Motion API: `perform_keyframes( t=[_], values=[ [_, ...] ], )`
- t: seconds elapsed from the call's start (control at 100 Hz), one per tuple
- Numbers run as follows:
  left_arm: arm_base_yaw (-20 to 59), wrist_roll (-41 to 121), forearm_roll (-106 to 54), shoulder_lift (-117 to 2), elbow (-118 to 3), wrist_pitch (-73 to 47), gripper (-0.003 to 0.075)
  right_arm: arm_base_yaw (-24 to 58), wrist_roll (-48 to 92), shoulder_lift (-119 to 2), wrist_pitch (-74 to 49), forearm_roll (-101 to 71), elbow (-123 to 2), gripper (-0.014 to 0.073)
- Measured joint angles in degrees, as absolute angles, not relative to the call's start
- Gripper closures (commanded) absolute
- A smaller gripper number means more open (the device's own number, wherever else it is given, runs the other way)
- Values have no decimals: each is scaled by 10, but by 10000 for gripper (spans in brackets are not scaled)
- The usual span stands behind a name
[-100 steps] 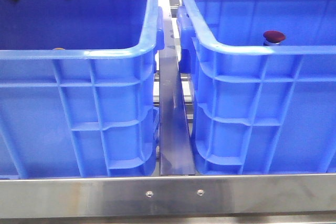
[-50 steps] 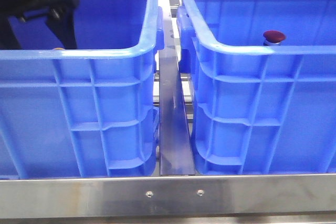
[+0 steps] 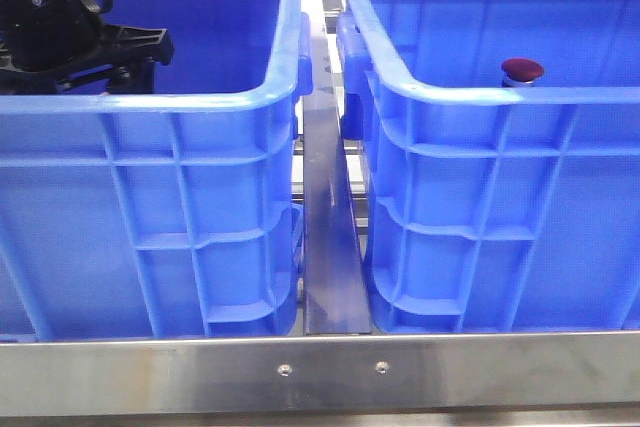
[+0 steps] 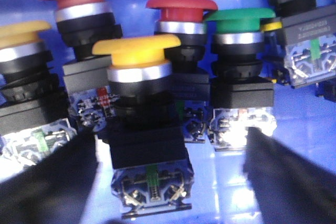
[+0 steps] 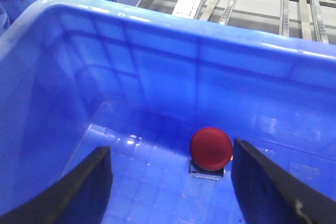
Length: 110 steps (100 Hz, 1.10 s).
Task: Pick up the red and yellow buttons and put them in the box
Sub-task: 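Reach the left gripper into the button bin and grasp a yellow button, then lift the yellow button with the left gripper toward the right gripper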
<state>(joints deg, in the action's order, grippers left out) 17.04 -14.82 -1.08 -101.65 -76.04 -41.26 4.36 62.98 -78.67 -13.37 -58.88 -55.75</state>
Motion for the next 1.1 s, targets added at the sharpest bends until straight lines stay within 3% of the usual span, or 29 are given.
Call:
perform_keyframes(
  t=[0.08,0.2,0.61,0.81,1.1],
  values=[
    [170,-148,-9,-1017,-760,-413,482,44,630,-787,-134,-589,-557,85],
    [170,-148,-9,-1017,-760,-413,573,44,630,-787,-134,-589,-557,85],
    [170,-148,-9,-1011,-760,-413,579,44,630,-787,-134,-589,-557,85],
    [182,-132,-9,-948,-760,-413,579,44,631,-787,-141,-600,-557,85],
    [246,-22,-46,-849,-760,-421,579,44,628,-787,-271,-767,-557,85]
  ],
)
